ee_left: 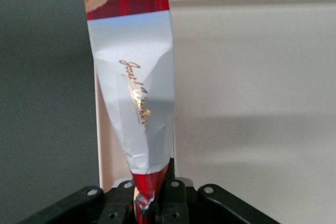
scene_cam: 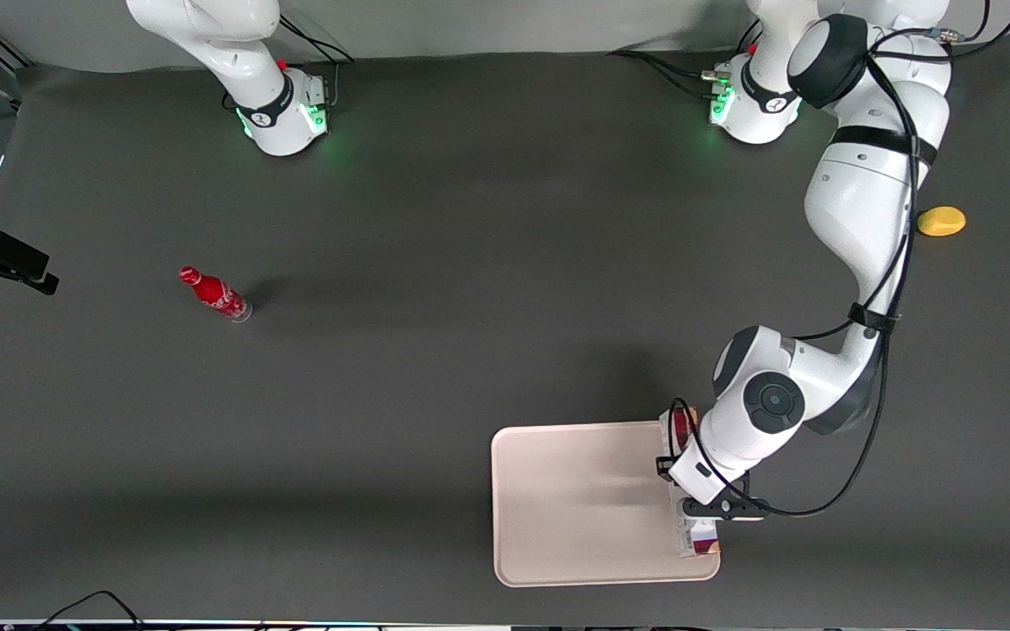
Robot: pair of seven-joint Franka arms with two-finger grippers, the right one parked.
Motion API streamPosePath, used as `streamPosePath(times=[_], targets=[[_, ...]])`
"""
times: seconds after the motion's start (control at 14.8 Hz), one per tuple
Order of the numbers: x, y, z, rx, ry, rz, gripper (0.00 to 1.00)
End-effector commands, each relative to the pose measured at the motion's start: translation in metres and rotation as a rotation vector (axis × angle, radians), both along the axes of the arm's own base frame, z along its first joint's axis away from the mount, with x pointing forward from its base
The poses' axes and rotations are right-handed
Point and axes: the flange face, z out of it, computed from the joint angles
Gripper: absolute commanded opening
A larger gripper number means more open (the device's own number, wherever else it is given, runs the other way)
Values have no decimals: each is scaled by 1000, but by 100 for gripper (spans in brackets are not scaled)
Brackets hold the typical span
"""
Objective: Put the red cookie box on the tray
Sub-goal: 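Lower the box onto the tray and tip it flat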
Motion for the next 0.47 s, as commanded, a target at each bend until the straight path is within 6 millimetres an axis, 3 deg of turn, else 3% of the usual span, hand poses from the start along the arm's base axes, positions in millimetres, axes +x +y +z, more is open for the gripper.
streamPosePath(times=[0.0, 0.27, 0.34, 0.41], targets=[[9, -3, -1, 10, -37, 8, 0], [10, -4, -9, -4, -58, 5, 0], [9, -4, -10, -5, -56, 2, 19], [10, -4, -9, -3, -58, 2, 26]])
